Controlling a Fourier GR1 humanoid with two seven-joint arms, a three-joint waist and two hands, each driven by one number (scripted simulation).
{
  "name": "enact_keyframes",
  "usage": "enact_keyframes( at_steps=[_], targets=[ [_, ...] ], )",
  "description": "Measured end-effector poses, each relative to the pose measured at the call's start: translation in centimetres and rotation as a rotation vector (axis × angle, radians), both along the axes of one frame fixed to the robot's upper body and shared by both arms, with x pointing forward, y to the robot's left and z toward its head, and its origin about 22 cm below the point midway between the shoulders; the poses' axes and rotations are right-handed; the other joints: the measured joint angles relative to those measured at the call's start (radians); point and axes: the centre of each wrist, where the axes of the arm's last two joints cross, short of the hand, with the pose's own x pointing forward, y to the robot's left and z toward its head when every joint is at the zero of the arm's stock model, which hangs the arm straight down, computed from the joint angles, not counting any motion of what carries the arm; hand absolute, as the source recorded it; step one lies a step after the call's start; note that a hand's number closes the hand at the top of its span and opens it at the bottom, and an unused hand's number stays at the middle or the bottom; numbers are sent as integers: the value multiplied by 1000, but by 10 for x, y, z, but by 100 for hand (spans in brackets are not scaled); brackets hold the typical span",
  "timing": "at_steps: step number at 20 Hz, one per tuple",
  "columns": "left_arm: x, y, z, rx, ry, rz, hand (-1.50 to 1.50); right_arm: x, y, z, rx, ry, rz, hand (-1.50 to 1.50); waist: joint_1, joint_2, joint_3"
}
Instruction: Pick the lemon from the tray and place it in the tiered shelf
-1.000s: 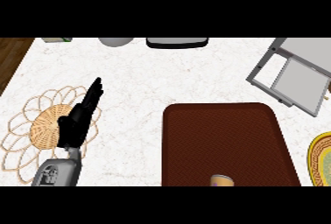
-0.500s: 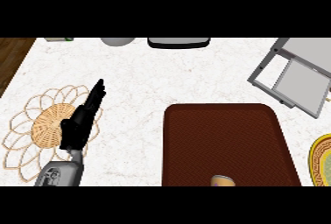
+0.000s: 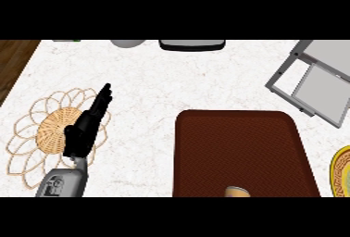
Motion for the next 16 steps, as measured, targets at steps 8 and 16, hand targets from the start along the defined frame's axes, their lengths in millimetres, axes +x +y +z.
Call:
enact_keyframes(
  at_steps=[8,16],
  targets=[
    [5,-9,7,-2,-4,-9,0,25,-3,45,76,-45,-45,150,13,3,1],
    [2,-11,1,-2,-5,-18,0,58,4,63,113,-98,-55,150,22,5,1]
  ],
)
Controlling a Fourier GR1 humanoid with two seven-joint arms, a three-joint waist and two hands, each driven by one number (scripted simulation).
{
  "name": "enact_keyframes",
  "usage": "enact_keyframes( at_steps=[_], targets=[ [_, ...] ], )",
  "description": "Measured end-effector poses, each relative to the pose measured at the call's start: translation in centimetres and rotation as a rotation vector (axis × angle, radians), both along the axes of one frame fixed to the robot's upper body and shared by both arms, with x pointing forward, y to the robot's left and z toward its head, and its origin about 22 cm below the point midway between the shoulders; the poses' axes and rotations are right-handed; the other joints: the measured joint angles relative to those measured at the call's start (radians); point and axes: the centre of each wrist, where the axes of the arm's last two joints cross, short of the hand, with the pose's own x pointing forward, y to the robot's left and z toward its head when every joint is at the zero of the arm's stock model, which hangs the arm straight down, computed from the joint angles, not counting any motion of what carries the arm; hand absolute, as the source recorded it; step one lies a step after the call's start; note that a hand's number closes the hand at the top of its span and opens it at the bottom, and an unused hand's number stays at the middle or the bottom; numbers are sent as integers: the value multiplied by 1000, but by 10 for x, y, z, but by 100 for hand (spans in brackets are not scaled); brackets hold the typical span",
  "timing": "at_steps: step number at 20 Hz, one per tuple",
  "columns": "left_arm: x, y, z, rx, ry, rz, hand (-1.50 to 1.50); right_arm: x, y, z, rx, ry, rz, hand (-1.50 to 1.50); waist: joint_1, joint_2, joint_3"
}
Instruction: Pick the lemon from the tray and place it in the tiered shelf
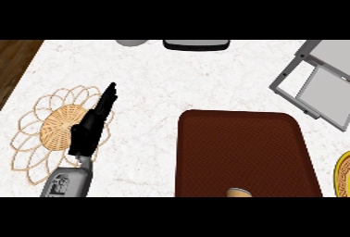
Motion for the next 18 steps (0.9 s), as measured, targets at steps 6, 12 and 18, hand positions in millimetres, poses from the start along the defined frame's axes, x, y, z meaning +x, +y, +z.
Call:
enact_keyframes(
  at_steps=[6,12,18],
  targets=[
    [-1,-2,-1,-9,1,-6,0,19,1,7,-30,-59,-21,150,5,1,0],
    [1,-5,-1,-2,-4,-13,0,48,12,2,-64,-113,-47,150,7,2,0],
    [6,-2,7,-2,3,-10,0,83,33,-24,-127,-210,-53,150,10,3,0]
  ],
)
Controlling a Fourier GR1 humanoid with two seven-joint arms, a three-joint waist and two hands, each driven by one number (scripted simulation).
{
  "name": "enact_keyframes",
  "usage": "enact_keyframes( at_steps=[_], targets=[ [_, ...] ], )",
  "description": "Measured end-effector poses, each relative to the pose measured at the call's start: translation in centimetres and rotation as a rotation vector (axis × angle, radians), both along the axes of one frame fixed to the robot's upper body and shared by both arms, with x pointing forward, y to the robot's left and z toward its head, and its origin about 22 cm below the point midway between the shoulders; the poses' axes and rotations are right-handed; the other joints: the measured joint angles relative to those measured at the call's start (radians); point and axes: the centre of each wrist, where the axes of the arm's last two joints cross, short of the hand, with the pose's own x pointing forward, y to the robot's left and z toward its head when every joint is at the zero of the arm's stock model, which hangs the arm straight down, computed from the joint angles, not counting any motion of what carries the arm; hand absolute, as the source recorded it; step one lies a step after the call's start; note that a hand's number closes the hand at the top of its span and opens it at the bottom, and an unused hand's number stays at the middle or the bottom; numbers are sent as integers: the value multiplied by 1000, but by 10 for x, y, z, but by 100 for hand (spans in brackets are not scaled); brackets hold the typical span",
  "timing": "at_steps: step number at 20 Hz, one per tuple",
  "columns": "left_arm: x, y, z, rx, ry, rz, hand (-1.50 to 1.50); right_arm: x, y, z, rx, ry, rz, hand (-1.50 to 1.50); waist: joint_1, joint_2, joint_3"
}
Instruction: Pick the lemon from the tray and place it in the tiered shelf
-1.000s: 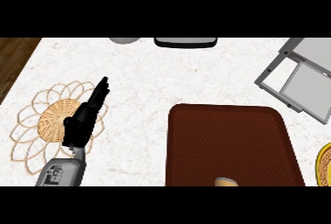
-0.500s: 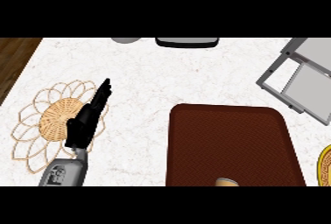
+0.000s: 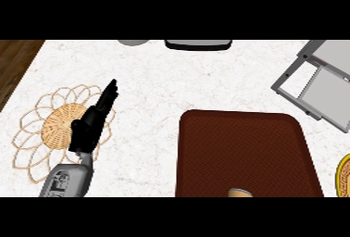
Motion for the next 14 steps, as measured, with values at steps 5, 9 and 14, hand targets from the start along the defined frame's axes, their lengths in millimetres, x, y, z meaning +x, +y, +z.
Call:
enact_keyframes(
  at_steps=[5,9,14],
  targets=[
    [-1,6,-5,2,-4,-6,0,31,18,-20,31,-12,2,150,-2,-1,0],
    [0,-2,-4,-2,-3,-4,0,47,24,-26,203,32,87,150,1,0,0],
    [-2,-1,1,-2,-7,-3,0,57,17,-35,285,54,125,150,3,1,1]
  ],
)
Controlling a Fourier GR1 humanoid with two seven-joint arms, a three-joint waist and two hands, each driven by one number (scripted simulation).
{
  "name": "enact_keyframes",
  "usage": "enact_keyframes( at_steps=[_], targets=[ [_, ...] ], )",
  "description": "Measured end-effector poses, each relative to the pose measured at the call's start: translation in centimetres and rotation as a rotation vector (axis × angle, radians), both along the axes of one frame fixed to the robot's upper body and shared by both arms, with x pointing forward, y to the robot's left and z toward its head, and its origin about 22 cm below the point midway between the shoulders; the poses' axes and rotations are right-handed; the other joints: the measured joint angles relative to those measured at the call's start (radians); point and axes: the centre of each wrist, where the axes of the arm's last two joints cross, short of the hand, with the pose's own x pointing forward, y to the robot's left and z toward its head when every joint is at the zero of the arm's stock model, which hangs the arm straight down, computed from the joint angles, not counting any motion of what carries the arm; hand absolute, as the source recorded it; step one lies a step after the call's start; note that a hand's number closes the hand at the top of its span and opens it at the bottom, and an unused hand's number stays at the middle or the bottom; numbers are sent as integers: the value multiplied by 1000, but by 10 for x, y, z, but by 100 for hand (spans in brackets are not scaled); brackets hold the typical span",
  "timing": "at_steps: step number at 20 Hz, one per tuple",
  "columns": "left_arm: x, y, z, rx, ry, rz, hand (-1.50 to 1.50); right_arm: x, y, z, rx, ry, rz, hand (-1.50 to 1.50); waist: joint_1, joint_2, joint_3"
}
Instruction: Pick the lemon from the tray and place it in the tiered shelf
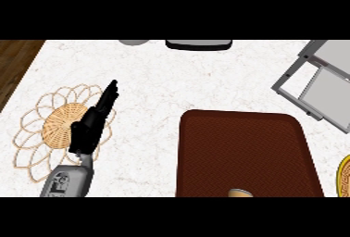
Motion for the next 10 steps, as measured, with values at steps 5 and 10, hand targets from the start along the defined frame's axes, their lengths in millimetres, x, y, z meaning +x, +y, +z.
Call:
enact_keyframes(
  at_steps=[5,10],
  targets=[
    [3,3,-1,3,-1,-3,0,16,7,-3,21,7,-6,150,1,0,-1],
    [1,-1,-6,-2,-2,-9,0,12,-2,-4,-64,28,-186,-150,8,4,-3]
  ],
)
